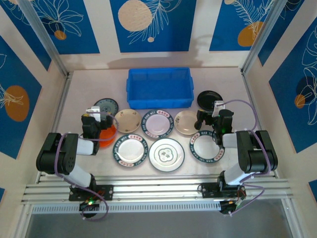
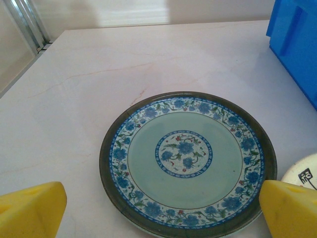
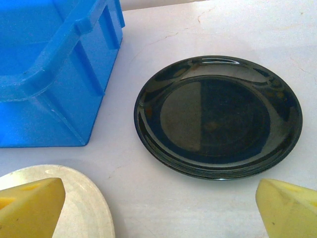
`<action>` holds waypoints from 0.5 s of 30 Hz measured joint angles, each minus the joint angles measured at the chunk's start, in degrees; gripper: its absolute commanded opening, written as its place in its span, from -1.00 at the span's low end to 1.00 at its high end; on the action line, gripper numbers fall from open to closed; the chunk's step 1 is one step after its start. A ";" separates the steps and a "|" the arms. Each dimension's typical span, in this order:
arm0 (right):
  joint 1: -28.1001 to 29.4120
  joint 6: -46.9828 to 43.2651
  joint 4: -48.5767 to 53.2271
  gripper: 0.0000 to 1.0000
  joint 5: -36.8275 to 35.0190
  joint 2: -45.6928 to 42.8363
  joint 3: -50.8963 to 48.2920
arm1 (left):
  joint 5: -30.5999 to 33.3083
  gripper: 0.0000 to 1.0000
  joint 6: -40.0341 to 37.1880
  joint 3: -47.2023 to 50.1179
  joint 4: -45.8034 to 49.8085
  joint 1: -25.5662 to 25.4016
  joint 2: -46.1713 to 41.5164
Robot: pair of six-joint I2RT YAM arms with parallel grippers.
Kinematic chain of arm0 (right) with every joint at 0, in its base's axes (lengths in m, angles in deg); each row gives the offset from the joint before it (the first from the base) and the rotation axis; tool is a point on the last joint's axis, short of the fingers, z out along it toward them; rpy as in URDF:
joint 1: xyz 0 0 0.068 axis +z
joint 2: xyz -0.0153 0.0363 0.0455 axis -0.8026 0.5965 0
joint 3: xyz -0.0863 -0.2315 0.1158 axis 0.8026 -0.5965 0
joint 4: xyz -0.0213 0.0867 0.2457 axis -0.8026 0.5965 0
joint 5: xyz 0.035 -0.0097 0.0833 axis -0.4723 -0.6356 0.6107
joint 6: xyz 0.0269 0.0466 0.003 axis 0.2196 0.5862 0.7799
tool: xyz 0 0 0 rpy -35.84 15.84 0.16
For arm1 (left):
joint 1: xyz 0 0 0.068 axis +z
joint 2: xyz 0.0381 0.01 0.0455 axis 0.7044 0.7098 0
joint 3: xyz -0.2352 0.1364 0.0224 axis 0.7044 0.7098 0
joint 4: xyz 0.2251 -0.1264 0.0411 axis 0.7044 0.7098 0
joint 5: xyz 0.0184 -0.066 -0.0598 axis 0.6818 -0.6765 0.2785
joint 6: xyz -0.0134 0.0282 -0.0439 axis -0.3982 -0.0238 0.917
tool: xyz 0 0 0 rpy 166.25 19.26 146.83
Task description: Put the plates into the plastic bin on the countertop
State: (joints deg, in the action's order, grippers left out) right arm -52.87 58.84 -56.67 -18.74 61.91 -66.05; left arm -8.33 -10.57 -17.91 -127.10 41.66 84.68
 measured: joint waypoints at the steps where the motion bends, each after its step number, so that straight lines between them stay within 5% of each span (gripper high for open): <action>1: 0.00 0.00 0.00 0.98 0.00 0.00 0.00 | 0.00 0.99 0.00 0.00 0.02 0.00 0.00; 10: 0.00 -0.04 0.26 0.98 -0.02 -0.07 0.00 | 0.02 0.99 0.00 -0.48 1.03 0.00 -0.07; 15: 2.03 -0.61 7.10 0.98 -3.34 -4.37 1.53 | 2.75 0.99 0.31 -2.78 11.45 0.00 -7.10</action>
State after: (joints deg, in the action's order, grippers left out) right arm -50.83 58.23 -49.56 -22.08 57.54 -64.52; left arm -5.57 -10.27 -20.68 -115.65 41.66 77.57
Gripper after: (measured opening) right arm 0.990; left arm 0.996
